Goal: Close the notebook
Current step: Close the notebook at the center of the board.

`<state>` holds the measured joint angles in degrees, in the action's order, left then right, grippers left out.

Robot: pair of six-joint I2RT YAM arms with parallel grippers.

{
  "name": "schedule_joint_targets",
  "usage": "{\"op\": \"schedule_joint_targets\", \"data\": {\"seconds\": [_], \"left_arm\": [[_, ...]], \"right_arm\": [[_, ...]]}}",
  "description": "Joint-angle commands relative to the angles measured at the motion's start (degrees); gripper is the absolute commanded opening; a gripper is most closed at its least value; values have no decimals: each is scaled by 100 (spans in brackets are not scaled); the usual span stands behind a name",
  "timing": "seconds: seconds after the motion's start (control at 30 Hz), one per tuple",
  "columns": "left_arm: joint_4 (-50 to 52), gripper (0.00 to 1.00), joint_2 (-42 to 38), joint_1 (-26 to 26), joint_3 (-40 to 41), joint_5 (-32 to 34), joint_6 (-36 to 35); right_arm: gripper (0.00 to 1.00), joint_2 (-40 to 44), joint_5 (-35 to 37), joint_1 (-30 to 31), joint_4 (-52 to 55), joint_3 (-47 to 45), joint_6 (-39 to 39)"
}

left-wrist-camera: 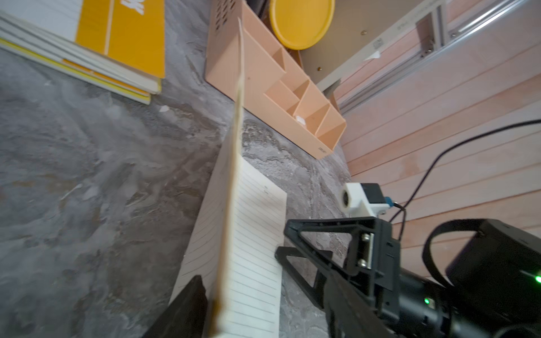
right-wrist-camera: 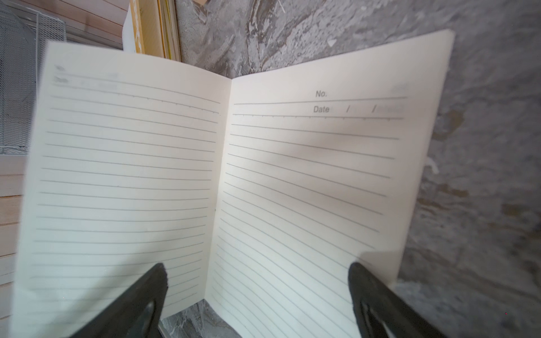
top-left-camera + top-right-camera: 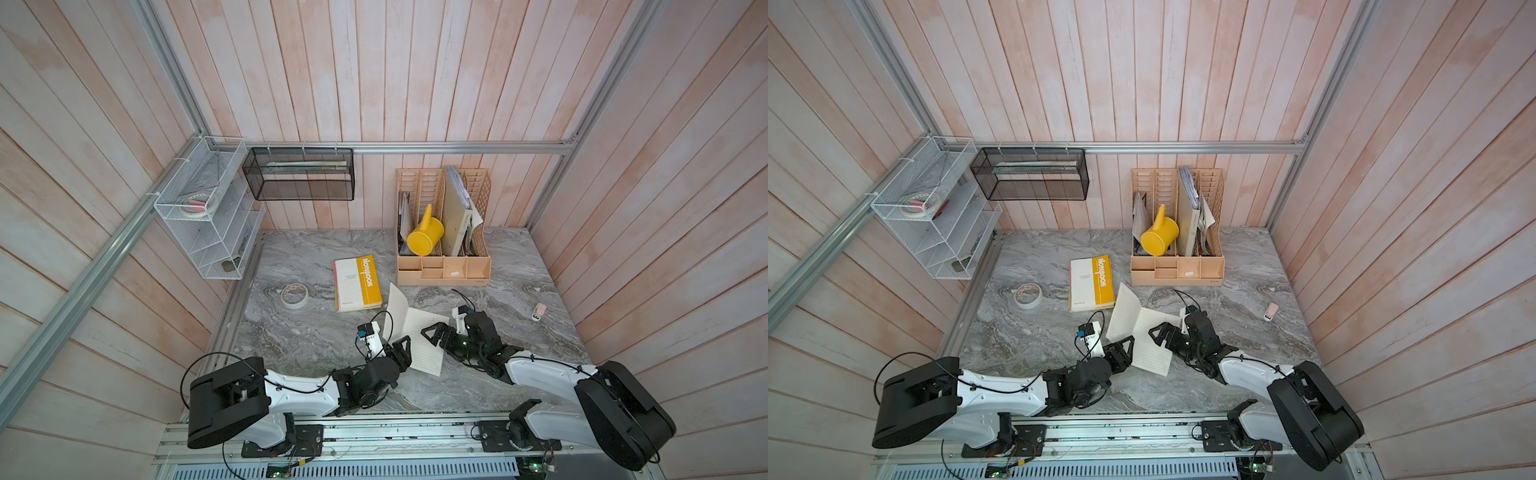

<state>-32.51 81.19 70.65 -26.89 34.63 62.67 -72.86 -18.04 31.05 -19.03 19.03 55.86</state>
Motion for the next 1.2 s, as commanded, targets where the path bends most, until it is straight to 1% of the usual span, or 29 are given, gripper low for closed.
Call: {"op": "schedule_joint_targets", "data": {"seconds": [0.0,0.07,0.17,0.3,0.43,0.57,0.7,0.77,0.9,0.93,1.17], "left_arm": [[-1263,67,141,-132,115,-816,-844],[-1535,67,218,-312,182,-1263,-847],[-1621,67,298,-534,206,-1796,-892],[-1554,67,371,-781,169,-2339,-906],[-1812,67,427,-975,185,-2819,-1009],[-2143,68,792,-1267,65,-3620,-919],[-2781,68,1379,-1485,40,-4214,-543],[-3224,68,1667,-1532,21,-4422,-434],[-3508,68,2006,-1546,-136,-4706,-354],[-3554,68,2068,-1749,-187,-4793,-348],[-3791,68,2357,-2244,-267,-5352,-243]], "right_arm": [[98,-162,-40,43,150,-81,-39],[98,-193,-57,42,129,-85,-40],[98,-211,-59,50,118,-84,-48],[98,-202,-58,43,136,-100,-73],[98,-202,-59,44,136,-121,-81],[98,-211,-58,44,150,-119,-106],[98,-169,-76,50,219,-93,-144],[98,-124,-55,46,265,-88,-155],[98,-50,-24,46,446,-39,-233],[98,-21,-19,44,452,-56,-226],[98,261,101,42,719,13,-263]]}}
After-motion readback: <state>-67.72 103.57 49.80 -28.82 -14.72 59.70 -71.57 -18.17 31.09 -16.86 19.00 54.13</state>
